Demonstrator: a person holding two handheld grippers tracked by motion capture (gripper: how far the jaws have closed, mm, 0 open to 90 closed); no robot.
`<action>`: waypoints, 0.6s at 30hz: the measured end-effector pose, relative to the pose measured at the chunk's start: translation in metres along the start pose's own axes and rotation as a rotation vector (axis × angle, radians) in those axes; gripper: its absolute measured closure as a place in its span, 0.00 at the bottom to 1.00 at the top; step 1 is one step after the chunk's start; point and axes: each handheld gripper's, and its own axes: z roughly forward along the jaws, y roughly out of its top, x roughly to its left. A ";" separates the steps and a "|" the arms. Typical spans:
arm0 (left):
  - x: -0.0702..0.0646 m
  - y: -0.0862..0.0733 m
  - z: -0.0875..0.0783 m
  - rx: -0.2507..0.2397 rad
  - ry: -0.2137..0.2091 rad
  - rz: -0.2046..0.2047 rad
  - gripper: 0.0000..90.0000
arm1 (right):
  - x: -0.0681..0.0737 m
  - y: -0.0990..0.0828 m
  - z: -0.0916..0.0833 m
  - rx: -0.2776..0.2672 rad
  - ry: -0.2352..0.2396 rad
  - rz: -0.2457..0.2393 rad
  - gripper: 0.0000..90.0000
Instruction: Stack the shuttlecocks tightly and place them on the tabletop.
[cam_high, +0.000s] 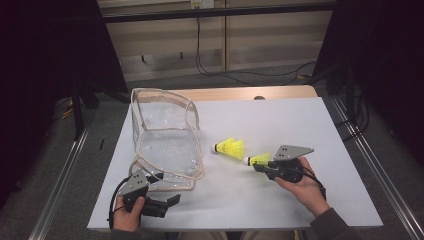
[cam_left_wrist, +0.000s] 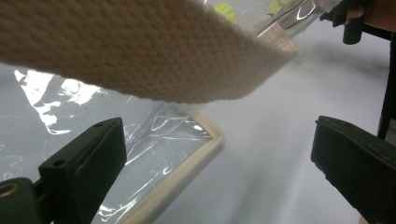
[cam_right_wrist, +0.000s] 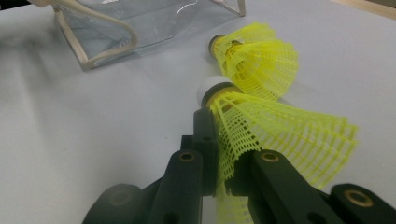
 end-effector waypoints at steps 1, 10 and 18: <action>0.000 0.000 0.000 0.001 0.000 0.000 0.03 | 0.000 0.000 0.000 -0.001 -0.003 0.003 0.95; 0.000 0.000 0.000 -0.002 0.000 0.000 0.03 | -0.005 0.000 0.002 0.002 -0.027 0.012 0.94; -0.001 0.000 0.000 -0.004 0.001 -0.001 0.04 | -0.008 -0.001 0.004 0.006 -0.046 0.020 0.94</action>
